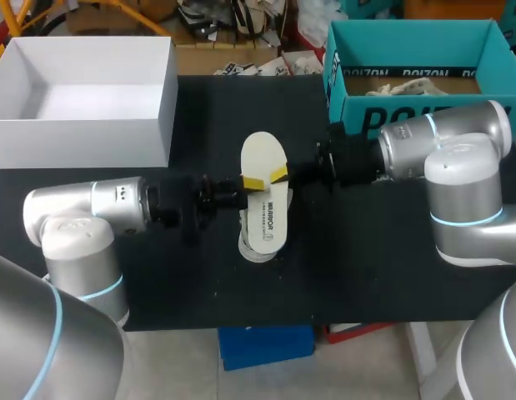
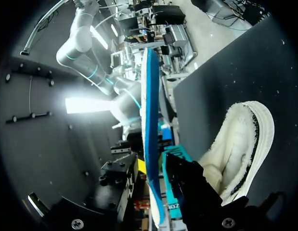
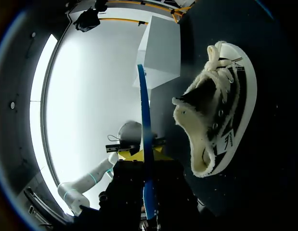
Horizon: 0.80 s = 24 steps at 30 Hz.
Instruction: Take the shoe out of the shoebox, open the shoe tongue, remove and reinsert the insole, then place the shoe into the shoebox
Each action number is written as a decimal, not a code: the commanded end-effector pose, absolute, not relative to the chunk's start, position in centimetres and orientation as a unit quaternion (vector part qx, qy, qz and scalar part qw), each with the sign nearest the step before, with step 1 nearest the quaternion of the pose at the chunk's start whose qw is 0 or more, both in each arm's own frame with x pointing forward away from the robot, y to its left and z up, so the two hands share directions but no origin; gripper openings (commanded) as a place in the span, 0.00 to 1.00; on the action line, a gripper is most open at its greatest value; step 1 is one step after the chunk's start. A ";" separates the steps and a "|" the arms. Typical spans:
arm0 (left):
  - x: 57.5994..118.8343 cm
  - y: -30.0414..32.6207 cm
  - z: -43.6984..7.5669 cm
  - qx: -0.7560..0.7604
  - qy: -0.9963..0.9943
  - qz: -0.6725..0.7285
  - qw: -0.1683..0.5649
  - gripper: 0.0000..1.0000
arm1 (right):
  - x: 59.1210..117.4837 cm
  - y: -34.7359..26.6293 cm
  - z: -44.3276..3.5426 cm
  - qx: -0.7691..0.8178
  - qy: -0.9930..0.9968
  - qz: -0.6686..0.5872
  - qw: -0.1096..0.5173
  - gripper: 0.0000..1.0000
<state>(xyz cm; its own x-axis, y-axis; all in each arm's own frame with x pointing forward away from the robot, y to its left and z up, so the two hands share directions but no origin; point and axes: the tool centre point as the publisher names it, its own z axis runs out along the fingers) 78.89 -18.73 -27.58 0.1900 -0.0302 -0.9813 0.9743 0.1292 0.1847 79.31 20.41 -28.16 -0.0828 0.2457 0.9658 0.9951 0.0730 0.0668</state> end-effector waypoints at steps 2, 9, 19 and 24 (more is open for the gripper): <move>79.2 -19.4 -27.4 0.505 0.468 -0.427 0.586 0.26 | 79.3 20.5 -28.2 -0.524 -0.593 -0.436 0.430 0.00; 79.4 -19.6 -27.4 0.507 0.467 -0.427 0.585 0.00 | 79.3 20.5 -28.2 -0.524 -0.593 -0.436 0.430 0.00; 79.6 -19.8 -27.7 0.507 0.472 -0.426 0.582 0.00 | 79.3 20.5 -28.2 -0.524 -0.593 -0.436 0.430 0.00; 79.4 -19.7 -27.6 0.505 0.502 -0.418 0.564 0.00 | 79.3 20.4 -28.1 -0.537 -0.591 -0.435 0.416 1.00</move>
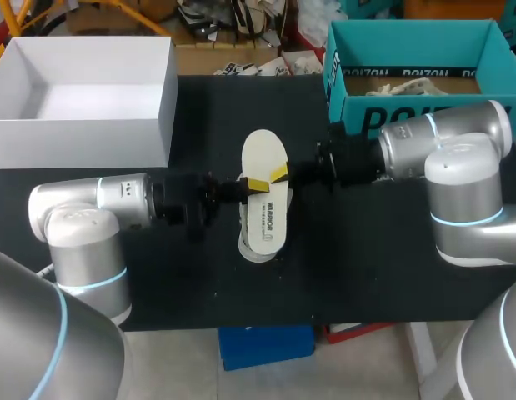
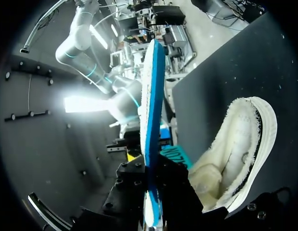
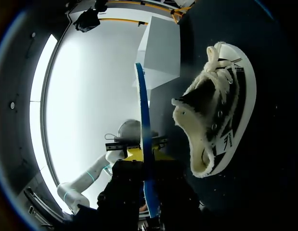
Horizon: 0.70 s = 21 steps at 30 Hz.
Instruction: Take the shoe out of the shoebox, open the shoe tongue, remove and reinsert the insole, then place the shoe into the shoebox
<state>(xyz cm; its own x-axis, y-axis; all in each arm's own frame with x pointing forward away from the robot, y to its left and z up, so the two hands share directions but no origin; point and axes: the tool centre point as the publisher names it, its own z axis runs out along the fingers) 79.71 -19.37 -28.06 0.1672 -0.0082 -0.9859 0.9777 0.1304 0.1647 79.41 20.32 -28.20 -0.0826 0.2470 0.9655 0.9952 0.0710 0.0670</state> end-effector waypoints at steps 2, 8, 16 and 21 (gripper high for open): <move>79.0 -19.3 -27.6 0.507 0.521 -0.413 0.549 0.00 | 79.3 20.1 -28.0 -0.546 -0.585 -0.441 0.407 1.00; 76.9 -18.0 -27.2 0.515 0.556 -0.414 0.504 0.00 | 78.7 18.1 -28.1 -0.597 -0.571 -0.440 0.354 1.00; 73.0 -15.8 -27.0 0.548 0.588 -0.399 0.441 0.00 | 76.7 14.1 -28.7 -0.669 -0.535 -0.432 0.281 1.00; 70.7 -14.3 -27.5 0.554 0.606 -0.397 0.409 0.00 | 75.4 12.0 -28.6 -0.696 -0.515 -0.432 0.251 1.00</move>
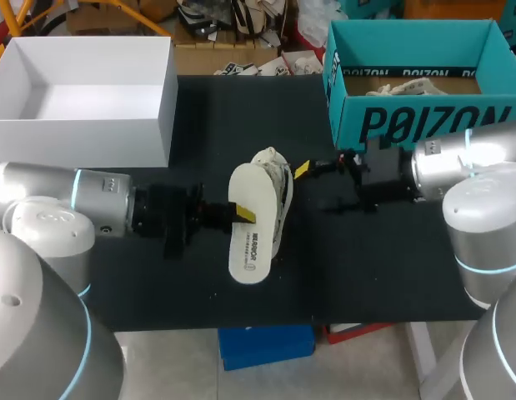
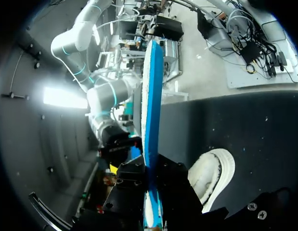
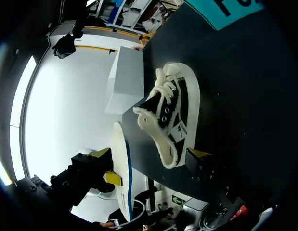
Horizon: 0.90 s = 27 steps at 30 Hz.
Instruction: Take the shoe out of the shoebox, open the shoe tongue, remove and reinsert the insole, then place the shoe into the shoebox
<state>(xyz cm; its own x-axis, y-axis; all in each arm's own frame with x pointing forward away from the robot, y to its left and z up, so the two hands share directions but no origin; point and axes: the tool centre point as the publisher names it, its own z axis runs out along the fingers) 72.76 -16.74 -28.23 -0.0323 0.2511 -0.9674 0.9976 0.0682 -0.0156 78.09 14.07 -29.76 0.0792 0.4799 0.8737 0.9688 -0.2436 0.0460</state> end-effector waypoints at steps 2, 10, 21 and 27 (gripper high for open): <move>69.8 -13.8 -27.7 0.557 0.612 -0.396 0.398 0.00 | 74.9 11.4 -28.4 -0.701 -0.513 -0.431 0.245 1.00; 67.0 -12.3 -28.4 0.563 0.621 -0.410 0.360 0.00 | 73.5 9.7 -27.4 -0.713 -0.509 -0.429 0.221 1.00; 66.2 -11.4 -29.0 0.558 0.630 -0.414 0.347 0.00 | 72.9 8.7 -26.3 -0.719 -0.513 -0.426 0.199 1.00; 65.9 -11.5 -28.9 0.563 0.622 -0.435 0.326 0.00 | 72.8 8.6 -25.9 -0.719 -0.518 -0.424 0.188 1.00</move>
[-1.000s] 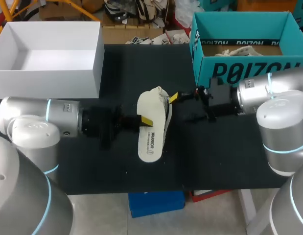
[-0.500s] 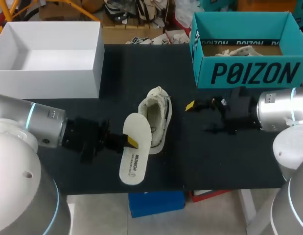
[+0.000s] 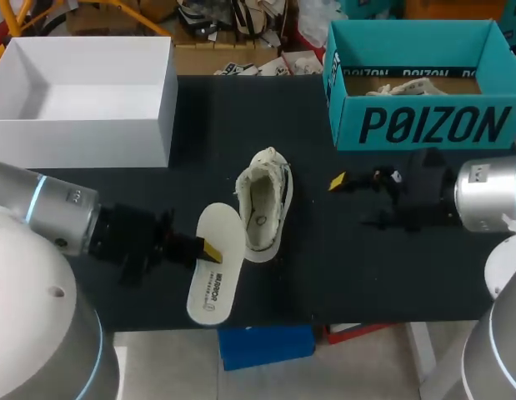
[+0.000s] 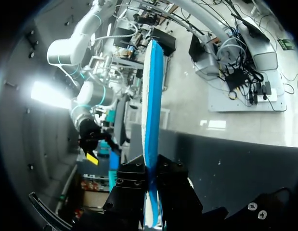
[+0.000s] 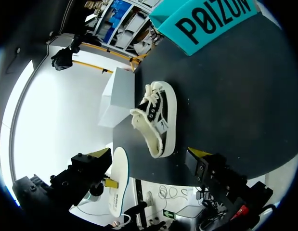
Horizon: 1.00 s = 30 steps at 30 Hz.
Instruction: Take the shoe out of the shoebox, open the shoe tongue, remove and reinsert the insole, then place the shoe into the shoebox
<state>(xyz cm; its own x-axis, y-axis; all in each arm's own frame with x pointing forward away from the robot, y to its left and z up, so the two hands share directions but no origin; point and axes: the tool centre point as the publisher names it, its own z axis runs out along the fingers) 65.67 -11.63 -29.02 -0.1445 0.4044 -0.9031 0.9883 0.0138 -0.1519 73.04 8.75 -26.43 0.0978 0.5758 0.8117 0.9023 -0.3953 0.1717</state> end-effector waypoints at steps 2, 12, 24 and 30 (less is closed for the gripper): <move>65.7 -11.7 -29.2 0.577 0.621 -0.437 0.301 0.00 | 72.8 8.6 -25.9 -0.719 -0.518 -0.424 0.188 1.00; 65.7 -12.4 -30.7 0.617 0.635 -0.415 0.210 0.00 | 72.8 8.6 -25.9 -0.719 -0.518 -0.424 0.188 1.00; 68.8 -14.1 -31.4 0.618 0.637 -0.415 0.200 0.00 | 72.8 8.6 -25.9 -0.719 -0.518 -0.424 0.188 1.00; 70.0 -15.1 -32.2 0.611 0.638 -0.424 0.197 0.00 | 72.8 8.6 -25.9 -0.719 -0.518 -0.424 0.188 1.00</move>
